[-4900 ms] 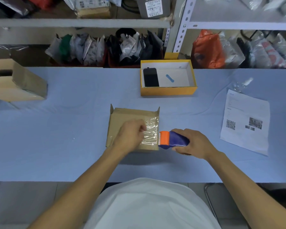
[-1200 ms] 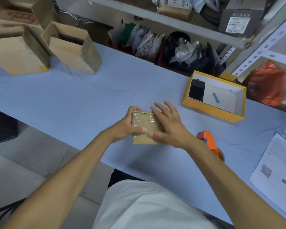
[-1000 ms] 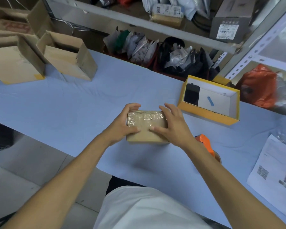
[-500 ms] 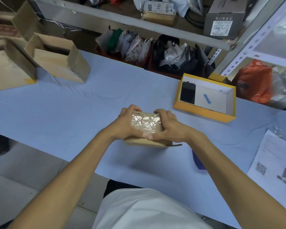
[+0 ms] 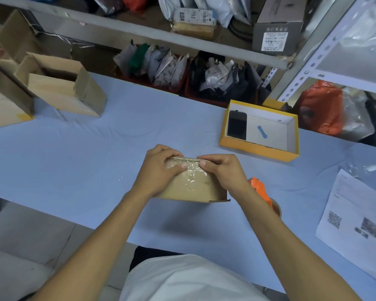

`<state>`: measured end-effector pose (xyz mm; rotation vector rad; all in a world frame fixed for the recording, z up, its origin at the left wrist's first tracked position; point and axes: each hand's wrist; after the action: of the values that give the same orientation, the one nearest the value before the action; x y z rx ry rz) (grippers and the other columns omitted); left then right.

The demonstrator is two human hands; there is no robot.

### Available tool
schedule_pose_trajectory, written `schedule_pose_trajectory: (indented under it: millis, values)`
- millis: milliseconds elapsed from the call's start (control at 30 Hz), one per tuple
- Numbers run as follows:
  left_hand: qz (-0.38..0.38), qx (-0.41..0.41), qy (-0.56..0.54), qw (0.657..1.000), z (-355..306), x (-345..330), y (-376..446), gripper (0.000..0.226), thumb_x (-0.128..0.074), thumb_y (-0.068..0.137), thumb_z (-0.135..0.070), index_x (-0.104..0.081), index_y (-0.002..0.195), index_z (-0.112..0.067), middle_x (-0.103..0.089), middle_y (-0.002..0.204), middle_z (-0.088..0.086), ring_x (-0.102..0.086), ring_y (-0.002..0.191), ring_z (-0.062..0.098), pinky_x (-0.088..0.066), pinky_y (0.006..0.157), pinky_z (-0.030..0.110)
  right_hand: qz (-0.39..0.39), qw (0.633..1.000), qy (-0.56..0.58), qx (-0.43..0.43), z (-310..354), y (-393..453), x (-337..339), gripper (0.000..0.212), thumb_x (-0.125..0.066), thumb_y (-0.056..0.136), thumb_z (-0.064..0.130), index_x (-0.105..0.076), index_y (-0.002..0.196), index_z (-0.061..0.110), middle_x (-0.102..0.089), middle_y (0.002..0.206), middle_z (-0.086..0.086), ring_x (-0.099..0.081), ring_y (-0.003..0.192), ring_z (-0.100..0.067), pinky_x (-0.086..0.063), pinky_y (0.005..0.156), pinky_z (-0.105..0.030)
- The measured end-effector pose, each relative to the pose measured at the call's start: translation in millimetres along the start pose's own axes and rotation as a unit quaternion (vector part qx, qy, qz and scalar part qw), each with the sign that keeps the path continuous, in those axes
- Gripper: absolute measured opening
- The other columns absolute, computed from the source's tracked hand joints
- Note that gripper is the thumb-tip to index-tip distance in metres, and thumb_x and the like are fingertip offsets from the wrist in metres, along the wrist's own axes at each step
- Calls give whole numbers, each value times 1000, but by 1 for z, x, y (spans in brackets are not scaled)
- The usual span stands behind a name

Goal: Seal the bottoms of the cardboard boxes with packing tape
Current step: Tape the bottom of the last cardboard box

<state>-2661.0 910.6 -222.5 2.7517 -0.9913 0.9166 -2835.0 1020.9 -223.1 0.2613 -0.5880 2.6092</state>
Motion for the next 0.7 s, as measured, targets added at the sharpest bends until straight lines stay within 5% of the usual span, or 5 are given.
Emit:
schedule_pose_trajectory:
  millis: [233,300,400,533,700]
  values:
    - [-32,-8,-36,999,-14,-3,8,13,-73,83,-17,-79,80,-28,-67,80,-9,-62,78,3,-49,74,30,-88,978,-191,-19,11,-11,7,28,-76,77,48,-68,75,21,-68,78,7,-63,78,-12,-47,63,-30]
    - [-36,-8,-26,999,-19,-4,7,13,-72,83,-16,-79,78,-26,-65,76,-7,-62,75,7,-48,71,32,-82,968,-235,-14,20,-12,9,30,-75,77,48,-67,81,20,-68,81,2,-64,82,-19,-48,68,-35]
    - [-53,-40,-14,998,-24,-4,-6,12,-70,84,-19,-80,79,-26,-64,76,-9,-60,79,8,-49,74,32,21,975,-219,-23,36,-14,21,51,-74,82,47,-59,129,34,-67,108,2,-61,98,-17,-50,84,-33]
    - [-117,-202,71,970,-32,-5,-30,8,-73,80,-19,-80,82,-17,-64,74,-7,-54,80,17,-44,80,27,117,927,-356,15,46,-27,33,46,-64,91,40,-54,136,42,-67,116,4,-56,98,-13,-46,75,-29]
    - [-222,-266,102,932,-33,-1,-45,7,-75,82,-14,-80,82,-9,-67,73,1,-57,75,29,-42,99,40,-34,964,-229,134,40,-66,13,28,-65,93,31,-70,121,34,-74,110,8,-64,104,-16,-49,90,-39]
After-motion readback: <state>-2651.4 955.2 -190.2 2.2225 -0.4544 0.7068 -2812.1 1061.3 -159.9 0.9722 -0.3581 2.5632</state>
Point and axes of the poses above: each hand's wrist, its own y-axis towards the middle knuckle, its own x-axis out of the back of the hand, z = x × y
